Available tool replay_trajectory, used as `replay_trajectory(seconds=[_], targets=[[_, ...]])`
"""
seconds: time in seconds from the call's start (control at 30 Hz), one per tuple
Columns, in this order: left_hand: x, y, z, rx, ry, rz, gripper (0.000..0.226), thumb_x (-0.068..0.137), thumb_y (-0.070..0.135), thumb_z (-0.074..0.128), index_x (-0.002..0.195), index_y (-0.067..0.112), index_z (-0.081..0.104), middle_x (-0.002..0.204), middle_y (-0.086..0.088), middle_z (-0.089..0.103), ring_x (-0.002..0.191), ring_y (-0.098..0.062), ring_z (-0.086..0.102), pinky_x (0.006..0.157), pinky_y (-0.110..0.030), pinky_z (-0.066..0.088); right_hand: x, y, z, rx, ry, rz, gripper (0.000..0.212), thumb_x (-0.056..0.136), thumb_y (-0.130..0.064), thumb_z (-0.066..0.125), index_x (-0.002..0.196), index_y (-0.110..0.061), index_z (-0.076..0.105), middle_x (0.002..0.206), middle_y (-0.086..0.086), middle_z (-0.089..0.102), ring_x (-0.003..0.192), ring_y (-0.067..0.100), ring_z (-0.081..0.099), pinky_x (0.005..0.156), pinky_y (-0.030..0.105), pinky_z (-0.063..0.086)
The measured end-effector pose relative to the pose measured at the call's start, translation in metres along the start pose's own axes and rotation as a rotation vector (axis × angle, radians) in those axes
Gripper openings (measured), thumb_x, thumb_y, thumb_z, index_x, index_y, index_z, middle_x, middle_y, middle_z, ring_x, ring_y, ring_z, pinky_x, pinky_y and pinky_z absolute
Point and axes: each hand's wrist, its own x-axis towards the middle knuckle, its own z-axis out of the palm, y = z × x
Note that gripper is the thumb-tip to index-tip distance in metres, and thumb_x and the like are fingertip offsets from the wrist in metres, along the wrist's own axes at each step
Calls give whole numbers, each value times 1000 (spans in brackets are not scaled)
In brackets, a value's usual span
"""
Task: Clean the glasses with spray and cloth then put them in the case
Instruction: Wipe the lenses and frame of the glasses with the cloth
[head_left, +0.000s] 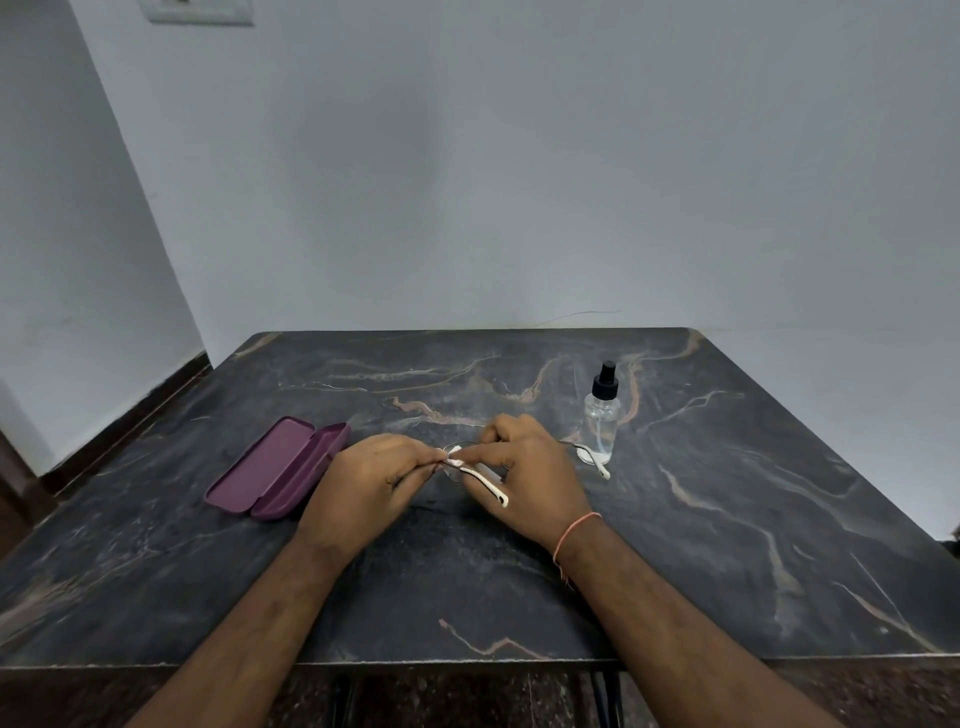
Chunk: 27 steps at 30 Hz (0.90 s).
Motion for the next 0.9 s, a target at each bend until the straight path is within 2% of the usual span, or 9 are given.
replay_trajectory(seconds=[0.07,0.17,0.33,0.4,0.53,0.73,0.83,0.9], targets=[[-1,0,0,9,-5,-2,23,91,10,88,113,16,85,107,8,83,102,5,67,99,-1,43,0,-1,0,10,-21,-6,27,92,-54,63,107,-46,83,85,-15,56,86,10,49,69,30,46],[0,2,0,8,-4,-17,22,91,10,88,112,17,85,107,9,83,102,-1,72,100,-1,43,-2,-2,0,13,-17,0,24,87,-49,66,97,-40,86,82,-13,57,84,11,50,68,30,46],[2,7,-2,28,-2,-8,18,92,13,87,110,16,85,104,8,83,99,-4,73,97,-2,45,-2,-3,-2,-30,36,37,38,87,-58,56,96,-36,86,82,-13,59,87,16,54,69,34,50],[3,7,-3,37,3,-14,17,93,14,86,110,16,84,103,8,83,98,-5,73,95,-6,47,-1,-4,-2,-36,17,28,35,89,-55,56,98,-38,85,82,-13,58,86,16,54,70,35,50],[2,7,-4,43,12,-25,18,93,13,87,110,17,84,105,9,82,99,-6,75,96,-6,48,-3,-5,1,-49,-32,21,25,88,-49,64,88,-34,84,80,-12,56,84,15,51,68,44,53],[3,9,-4,55,18,-9,15,96,21,80,109,17,85,105,8,83,99,-6,75,95,-10,51,-2,-2,1,-148,11,51,36,87,-51,52,96,-37,84,84,-11,60,87,17,56,66,34,51],[2,7,-4,63,17,-17,15,96,20,81,110,17,85,105,9,83,99,-6,75,96,-8,49,-2,-5,2,-127,2,42,27,87,-45,56,87,-35,81,81,-11,59,83,18,54,63,37,50],[2,6,-3,61,18,-20,15,96,21,80,111,18,85,106,9,82,100,-6,75,97,-6,47,-3,-6,0,-142,-18,49,29,84,-47,56,84,-33,81,80,-12,58,83,16,52,63,35,48]])
